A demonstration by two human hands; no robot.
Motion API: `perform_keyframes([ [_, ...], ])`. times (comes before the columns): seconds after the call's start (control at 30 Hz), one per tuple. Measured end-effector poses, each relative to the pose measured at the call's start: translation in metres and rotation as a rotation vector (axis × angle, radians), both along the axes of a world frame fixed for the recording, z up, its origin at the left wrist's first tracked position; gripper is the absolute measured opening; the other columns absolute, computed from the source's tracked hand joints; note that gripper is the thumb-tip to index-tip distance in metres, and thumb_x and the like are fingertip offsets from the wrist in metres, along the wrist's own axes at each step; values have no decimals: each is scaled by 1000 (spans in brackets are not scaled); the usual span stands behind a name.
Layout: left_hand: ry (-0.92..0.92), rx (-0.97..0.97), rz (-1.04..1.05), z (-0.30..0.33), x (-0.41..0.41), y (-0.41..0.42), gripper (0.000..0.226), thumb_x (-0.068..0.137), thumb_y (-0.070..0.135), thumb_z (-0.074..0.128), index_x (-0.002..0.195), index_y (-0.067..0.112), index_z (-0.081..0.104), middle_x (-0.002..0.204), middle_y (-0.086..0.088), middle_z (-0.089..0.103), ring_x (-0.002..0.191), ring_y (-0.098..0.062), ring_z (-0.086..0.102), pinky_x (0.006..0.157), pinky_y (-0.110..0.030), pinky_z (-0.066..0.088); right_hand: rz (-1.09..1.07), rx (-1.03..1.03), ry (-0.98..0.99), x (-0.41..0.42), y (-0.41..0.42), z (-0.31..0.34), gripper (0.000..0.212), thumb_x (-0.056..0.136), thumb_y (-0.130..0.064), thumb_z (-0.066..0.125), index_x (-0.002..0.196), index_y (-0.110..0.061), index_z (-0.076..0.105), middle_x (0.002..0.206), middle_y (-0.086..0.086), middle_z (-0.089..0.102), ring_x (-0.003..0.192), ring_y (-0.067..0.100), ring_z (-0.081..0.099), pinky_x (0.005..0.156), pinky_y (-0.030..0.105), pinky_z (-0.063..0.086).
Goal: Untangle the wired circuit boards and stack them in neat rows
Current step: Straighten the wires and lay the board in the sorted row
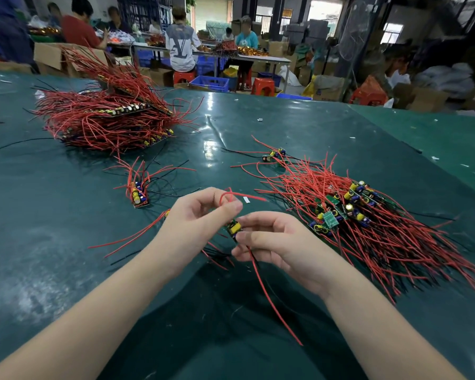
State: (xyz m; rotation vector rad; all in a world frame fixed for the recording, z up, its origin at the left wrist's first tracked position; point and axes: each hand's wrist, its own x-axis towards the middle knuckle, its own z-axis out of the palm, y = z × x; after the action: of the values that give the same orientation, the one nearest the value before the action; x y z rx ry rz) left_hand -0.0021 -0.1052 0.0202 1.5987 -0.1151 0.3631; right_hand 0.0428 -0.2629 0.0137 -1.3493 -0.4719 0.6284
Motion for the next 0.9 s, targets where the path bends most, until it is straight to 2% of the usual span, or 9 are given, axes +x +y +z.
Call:
perform_keyframes([
  [0.07, -152, 353, 160, -1, 1, 4, 25, 85, 4, 68, 62, 7, 59, 78, -2, 63, 71, -5, 55, 70, -10, 38, -29, -65, -53, -1, 1, -1, 17, 83, 6, 64, 89, -10, 67, 71, 0, 67, 63, 17, 68, 69, 27, 58],
  [0.13, -258, 552, 230, 0, 1, 8, 23, 85, 7, 70, 63, 13, 63, 80, -1, 63, 76, -6, 58, 73, -9, 38, -64, -102, -95, -1, 2, -1, 16, 84, 5, 64, 90, -9, 67, 75, 3, 64, 61, 16, 67, 67, 26, 58],
  [0.2, -232, 491, 171, 1, 1, 9, 16, 84, 9, 71, 70, 17, 69, 85, 2, 65, 76, -1, 59, 70, -8, 39, -101, -111, -113, 1, 2, 0, 15, 84, 4, 64, 90, -10, 67, 76, 5, 64, 62, 17, 67, 69, 28, 59],
  [0.3, -45, 167, -16, 4, 1, 8, 9, 79, 13, 75, 78, 21, 71, 89, 2, 67, 77, -2, 57, 68, -14, 42, -145, -97, -84, 5, -1, 1, 15, 84, 5, 64, 93, -8, 67, 70, -1, 66, 61, 18, 67, 68, 29, 59],
  [0.47, 68, -383, -200, 6, 1, 9, 30, 69, -4, 71, 77, 15, 49, 78, 5, 62, 56, -1, 49, 49, -13, 34, -153, -90, -41, 5, -3, 1, 12, 85, 4, 64, 88, -7, 67, 69, 0, 67, 60, 18, 68, 61, 25, 57],
  [0.53, 22, -326, -99, 7, 2, 10, 32, 70, 1, 76, 78, 15, 49, 74, 6, 60, 55, -1, 48, 49, -13, 36, -152, -94, -40, 5, -2, 0, 11, 85, 4, 64, 88, -6, 67, 68, 0, 67, 60, 18, 68, 61, 25, 56],
  [0.63, -80, -51, 86, 6, 4, 12, 12, 83, 4, 66, 87, 13, 59, 73, 15, 61, 59, 3, 52, 58, -9, 40, -149, -94, -47, 5, -2, 0, 10, 85, 3, 65, 90, -6, 67, 68, -1, 67, 62, 19, 69, 63, 26, 57],
  [0.77, -85, 141, 88, 0, 5, 9, 5, 91, 9, 62, 90, 12, 66, 68, 19, 62, 62, 4, 53, 65, -10, 41, -159, -103, -44, 4, -2, -1, 11, 84, 3, 66, 90, -5, 67, 68, -1, 68, 61, 19, 68, 63, 26, 57],
  [0.9, -12, 181, -30, 1, 2, 7, 11, 80, 17, 73, 79, 18, 62, 80, 7, 67, 77, -7, 57, 73, -23, 46, -176, -127, -51, 3, -1, -1, 11, 84, 2, 66, 88, -8, 68, 70, -1, 68, 61, 18, 69, 64, 26, 58],
])
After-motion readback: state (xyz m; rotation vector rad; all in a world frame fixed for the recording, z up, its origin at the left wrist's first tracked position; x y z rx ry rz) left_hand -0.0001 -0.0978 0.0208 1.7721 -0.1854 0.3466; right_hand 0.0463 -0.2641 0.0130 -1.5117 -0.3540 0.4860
